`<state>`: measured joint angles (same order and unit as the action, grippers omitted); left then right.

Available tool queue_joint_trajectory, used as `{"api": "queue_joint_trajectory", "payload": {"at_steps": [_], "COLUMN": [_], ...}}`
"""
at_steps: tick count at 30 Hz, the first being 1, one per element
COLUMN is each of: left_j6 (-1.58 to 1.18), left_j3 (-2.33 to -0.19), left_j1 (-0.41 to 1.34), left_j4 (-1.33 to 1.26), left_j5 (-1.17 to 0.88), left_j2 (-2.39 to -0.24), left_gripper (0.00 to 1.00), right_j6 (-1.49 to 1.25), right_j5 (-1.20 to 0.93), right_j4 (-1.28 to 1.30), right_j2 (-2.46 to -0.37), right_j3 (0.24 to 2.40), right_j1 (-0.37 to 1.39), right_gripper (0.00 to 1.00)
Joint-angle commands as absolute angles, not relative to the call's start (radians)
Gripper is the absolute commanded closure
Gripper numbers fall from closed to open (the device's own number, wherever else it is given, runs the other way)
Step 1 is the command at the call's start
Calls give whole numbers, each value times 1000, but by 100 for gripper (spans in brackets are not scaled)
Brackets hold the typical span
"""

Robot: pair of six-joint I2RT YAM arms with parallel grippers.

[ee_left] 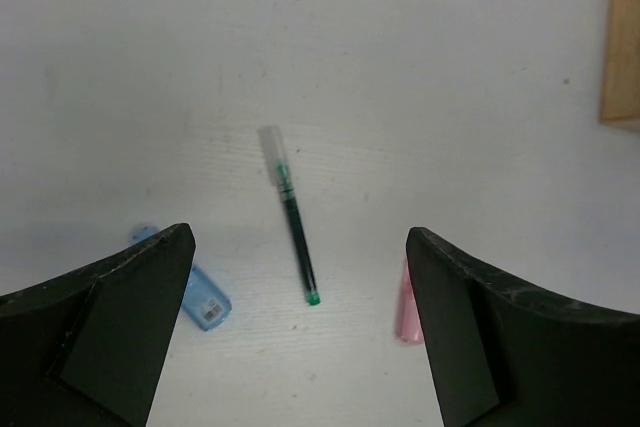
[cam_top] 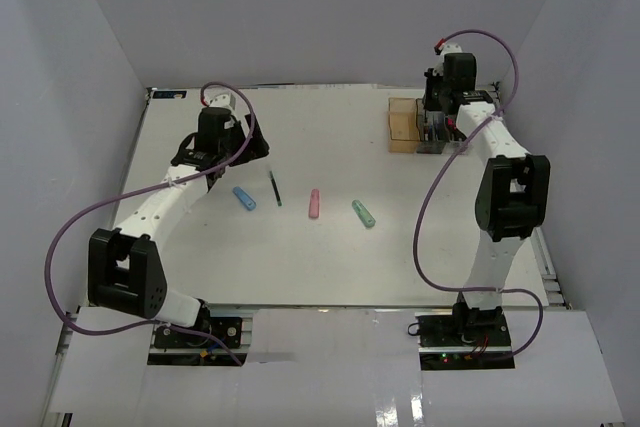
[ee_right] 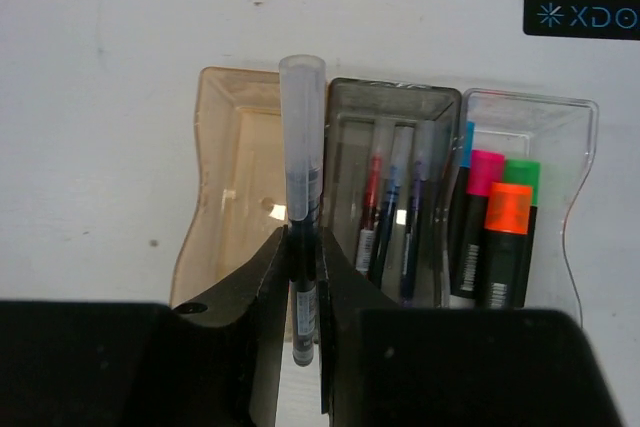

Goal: Sort the stationery into containers
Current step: Place the pen in the storage box, then pick up the pen from the center of the board.

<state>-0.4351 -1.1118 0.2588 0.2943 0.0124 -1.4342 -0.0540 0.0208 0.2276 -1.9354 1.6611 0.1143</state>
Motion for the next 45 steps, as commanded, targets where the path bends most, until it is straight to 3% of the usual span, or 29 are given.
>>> {"api": "queue_joint_trajectory", "payload": {"at_steps": [1,9,18,24,29,36,40,45], "left_j6": [-379,-368,-365,-400,-462,-543,-574,-594], "left_j3": [-1092,-1094,-1103,-1118,-1158,-1284,-1359,-1417], "left_j1": [255,252,249,252,285,391,403,405], "left_j4": [357,348,356,374,425,531,584,627], "left_j5": [84,58,25,-43,-43,119,187,216], "left_j2": [-1427,-1422,-1473,-1502,-1569,-1706,-1795,-1890], "left_gripper": [2,2,2,2,2,2,8,16], "right_j6": [-2,18,-20,-35,-80,-106,-162,-210], "right_j5": [106,100,106,66,6,-74,-90,-141], "right_j4": [304,316,377,378,290,195,138,69], "right_j2": [-2011,-2135,-2123,-1880,-1545,-1133,-997,-905], "right_j3": [1779,1831,1835,1705,1423,1110,980,861], "right_j1": [94,72,72,74,74,74,74,74], "right_gripper": [89,81,55,38,20,2,9,10]}}
